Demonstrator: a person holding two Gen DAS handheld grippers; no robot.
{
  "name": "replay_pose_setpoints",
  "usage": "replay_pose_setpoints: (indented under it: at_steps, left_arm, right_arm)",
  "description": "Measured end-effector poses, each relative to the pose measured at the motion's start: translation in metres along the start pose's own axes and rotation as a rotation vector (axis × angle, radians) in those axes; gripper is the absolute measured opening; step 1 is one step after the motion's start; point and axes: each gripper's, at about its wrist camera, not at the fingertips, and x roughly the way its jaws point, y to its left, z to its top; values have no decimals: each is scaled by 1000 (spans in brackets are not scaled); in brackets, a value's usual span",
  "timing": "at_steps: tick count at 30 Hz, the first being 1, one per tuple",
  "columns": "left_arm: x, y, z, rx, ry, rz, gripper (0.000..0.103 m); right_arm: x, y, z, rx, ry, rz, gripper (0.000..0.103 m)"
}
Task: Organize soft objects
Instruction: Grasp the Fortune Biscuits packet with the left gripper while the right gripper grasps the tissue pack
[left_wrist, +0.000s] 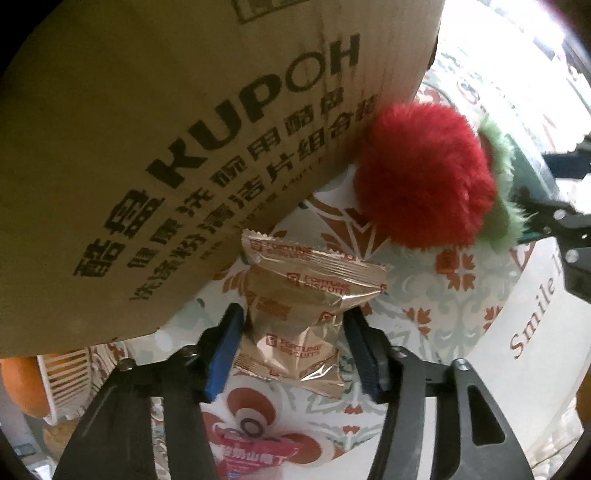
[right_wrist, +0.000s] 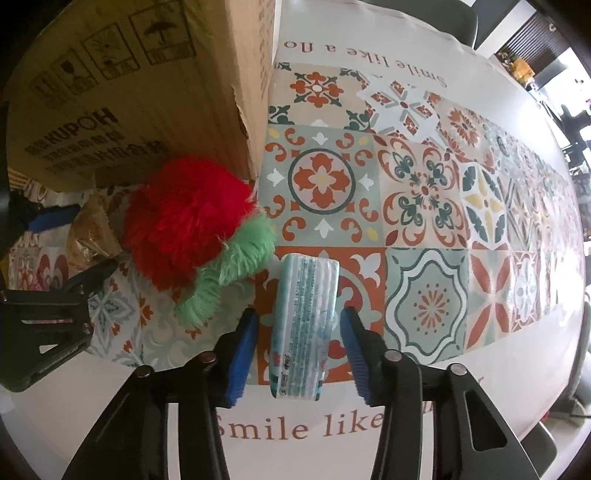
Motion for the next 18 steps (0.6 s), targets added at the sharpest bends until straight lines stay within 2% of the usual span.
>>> replay_pose_setpoints:
  at_steps: [3, 6, 9, 18]
  left_arm:
    - [4, 5, -3, -41, -12, -26, 45]
    - [6, 10, -6, -93, -34, -39, 43]
    - [7, 14, -17, -142, -55, -61, 43]
    - [3, 22, -40, -256, -131, -39, 43]
  right_arm:
    - [6, 1, 1, 5, 5, 23, 36]
    - [9, 2, 1, 16, 2, 42, 30]
    - [14, -1, 1, 30, -5, 63, 29]
    - [9, -11, -14, 52, -29, 108, 28]
